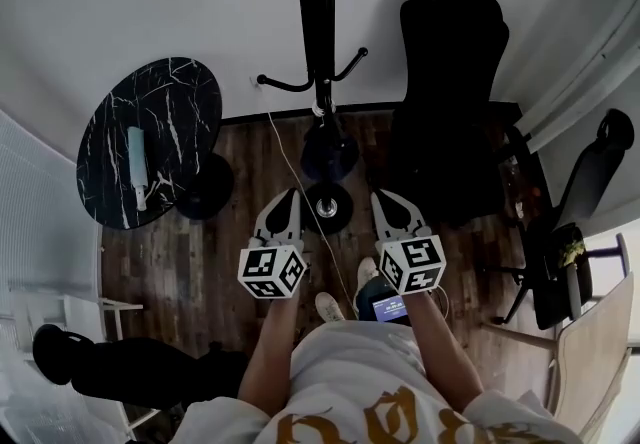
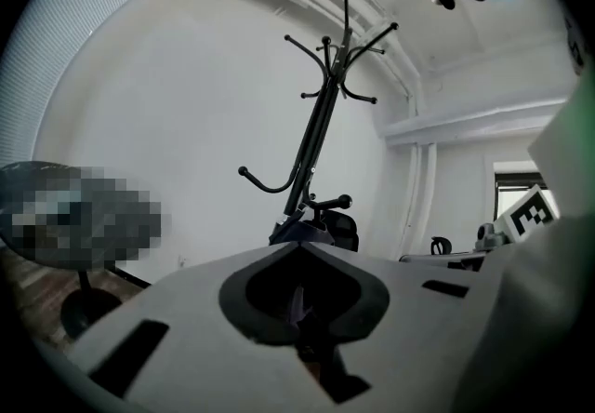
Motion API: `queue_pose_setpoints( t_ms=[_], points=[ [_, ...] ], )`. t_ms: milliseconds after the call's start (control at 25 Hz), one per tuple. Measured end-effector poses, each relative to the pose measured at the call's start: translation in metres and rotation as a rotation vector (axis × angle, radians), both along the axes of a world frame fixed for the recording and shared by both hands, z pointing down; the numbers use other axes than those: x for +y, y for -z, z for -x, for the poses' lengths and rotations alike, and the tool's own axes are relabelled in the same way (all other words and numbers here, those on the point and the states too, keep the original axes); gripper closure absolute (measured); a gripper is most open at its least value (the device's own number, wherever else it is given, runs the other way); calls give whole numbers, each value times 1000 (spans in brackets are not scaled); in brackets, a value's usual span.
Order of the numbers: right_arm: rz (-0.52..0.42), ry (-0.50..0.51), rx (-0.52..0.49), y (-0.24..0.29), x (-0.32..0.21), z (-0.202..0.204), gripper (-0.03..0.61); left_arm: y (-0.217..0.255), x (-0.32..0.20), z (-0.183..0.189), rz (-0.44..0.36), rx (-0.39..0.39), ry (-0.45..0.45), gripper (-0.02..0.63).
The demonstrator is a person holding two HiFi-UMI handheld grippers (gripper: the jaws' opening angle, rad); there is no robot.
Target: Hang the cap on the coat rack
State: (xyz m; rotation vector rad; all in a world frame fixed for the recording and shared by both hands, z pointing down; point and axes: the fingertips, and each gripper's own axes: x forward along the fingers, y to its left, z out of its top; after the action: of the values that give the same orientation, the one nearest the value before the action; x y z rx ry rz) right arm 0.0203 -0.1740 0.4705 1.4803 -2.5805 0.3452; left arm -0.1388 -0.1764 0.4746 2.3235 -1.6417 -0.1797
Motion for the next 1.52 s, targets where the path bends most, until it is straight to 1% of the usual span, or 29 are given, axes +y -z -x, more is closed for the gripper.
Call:
queue_pose_setpoints(
  t_ms=[80,320,480,560,720,800,920,1120,1360,1520],
  points=[
    [-10,14,23,3,6,0,566,2,8,-4,8,-23,2,594],
    [-49,80,44,10,25,2,566,8,39,-19,14,-108,31,594],
    [-66,105,78,14,49,-13,566,16,69,-38,16,-99,58,594],
    [-74,120,66,20,65,-20,566,20,89,-46,16,-105,76,594],
    [-79,141,54,28,95,-34,568,25,125,-60,28,-161,108,594],
    [-95,145,41,35,110,-38,566,31,143,-64,19,-174,122,594],
    [-129,158,21,42,127,-40,566,34,161,-66,4,-178,146,594],
    [-146,163,60,42,152,-53,567,30,183,-77,4,-154,163,594],
    [-151,131,81,44,154,-72,568,43,186,-91,-23,-174,149,594],
    [-143,131,101,40,152,-75,568,40,186,-90,-8,-166,156,594]
  ],
)
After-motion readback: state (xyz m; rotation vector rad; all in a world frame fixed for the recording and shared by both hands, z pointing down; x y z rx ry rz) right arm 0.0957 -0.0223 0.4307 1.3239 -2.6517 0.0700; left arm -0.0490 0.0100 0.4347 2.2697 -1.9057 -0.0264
